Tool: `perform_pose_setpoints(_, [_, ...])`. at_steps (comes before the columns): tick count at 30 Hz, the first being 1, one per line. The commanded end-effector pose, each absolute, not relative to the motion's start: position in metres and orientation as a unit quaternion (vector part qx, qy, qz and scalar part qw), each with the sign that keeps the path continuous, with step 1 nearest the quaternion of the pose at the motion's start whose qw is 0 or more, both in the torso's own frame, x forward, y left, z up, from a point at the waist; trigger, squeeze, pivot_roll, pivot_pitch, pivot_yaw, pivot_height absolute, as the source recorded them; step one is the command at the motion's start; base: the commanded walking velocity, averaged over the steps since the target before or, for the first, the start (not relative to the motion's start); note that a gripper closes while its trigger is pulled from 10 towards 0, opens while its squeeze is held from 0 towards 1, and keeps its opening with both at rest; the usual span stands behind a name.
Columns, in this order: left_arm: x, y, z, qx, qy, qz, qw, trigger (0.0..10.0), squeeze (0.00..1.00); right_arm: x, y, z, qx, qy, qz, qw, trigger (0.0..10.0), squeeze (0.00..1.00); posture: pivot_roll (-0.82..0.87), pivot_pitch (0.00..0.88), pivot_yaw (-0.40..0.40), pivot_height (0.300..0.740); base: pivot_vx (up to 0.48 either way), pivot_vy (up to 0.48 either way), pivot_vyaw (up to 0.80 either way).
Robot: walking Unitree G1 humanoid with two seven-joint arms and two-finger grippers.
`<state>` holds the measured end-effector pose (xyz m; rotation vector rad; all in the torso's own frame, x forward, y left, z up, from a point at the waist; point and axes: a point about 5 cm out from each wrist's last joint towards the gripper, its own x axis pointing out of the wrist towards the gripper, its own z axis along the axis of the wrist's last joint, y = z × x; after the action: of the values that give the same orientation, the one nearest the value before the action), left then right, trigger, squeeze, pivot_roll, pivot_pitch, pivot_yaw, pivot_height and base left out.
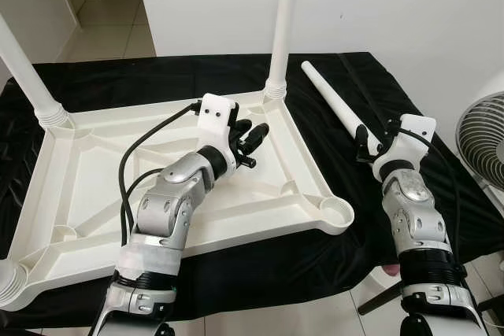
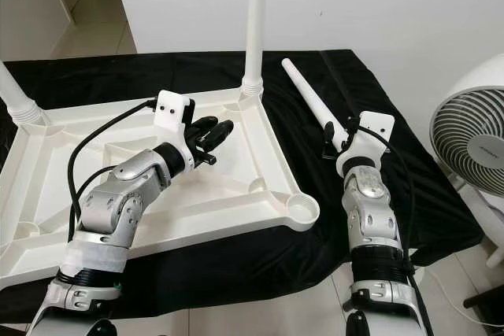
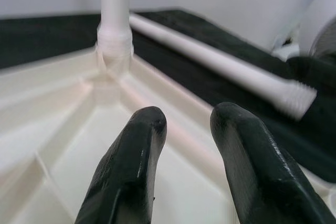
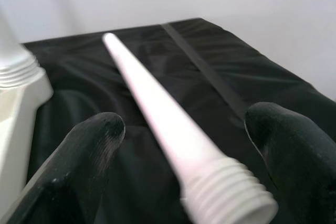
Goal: Building children table
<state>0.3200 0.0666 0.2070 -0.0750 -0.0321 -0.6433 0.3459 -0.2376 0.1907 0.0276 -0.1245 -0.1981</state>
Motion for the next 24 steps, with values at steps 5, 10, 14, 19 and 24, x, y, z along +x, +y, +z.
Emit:
perform_pose_setpoints(5, [0.31,0.058,0.192,-0.03,0.009,-0.313,0.949,10.0,0.0,0.345,-0.264,0.18,0.074,-0.052,-0.079,0.993,10.0,0.0,-0.02,0.076,-0.009,0.74,0.0,0.0,0.0])
perform_pose_setpoints(10, [0.309,0.057,0.192,-0.032,0.011,-0.314,0.949,10.0,0.0,0.347,-0.265,0.18,0.084,-0.052,-0.069,0.993,10.0,0.0,-0.02,0.083,-0.014,0.74,0.0,0.0,0.0])
perform_pose_setpoints(14, [0.308,0.055,0.191,-0.025,0.013,-0.312,0.95,10.0,0.0,0.349,-0.265,0.177,0.085,-0.047,-0.065,0.993,10.0,0.0,-0.01,0.103,-0.021,0.74,0.0,0.0,0.0])
perform_pose_setpoints(19, [0.305,0.054,0.19,-0.022,0.013,-0.308,0.951,10.0,0.0,0.353,-0.264,0.175,0.089,-0.044,-0.053,0.994,10.0,0.0,-0.01,0.111,-0.019,0.74,0.0,0.0,0.0])
perform_pose_setpoints(24, [0.301,0.053,0.19,-0.025,0.014,-0.307,0.951,10.0,0.0,0.357,-0.269,0.172,0.089,-0.04,-0.065,0.993,10.0,0.0,0.0,0.117,-0.016,0.74,0.0,0.0,0.0])
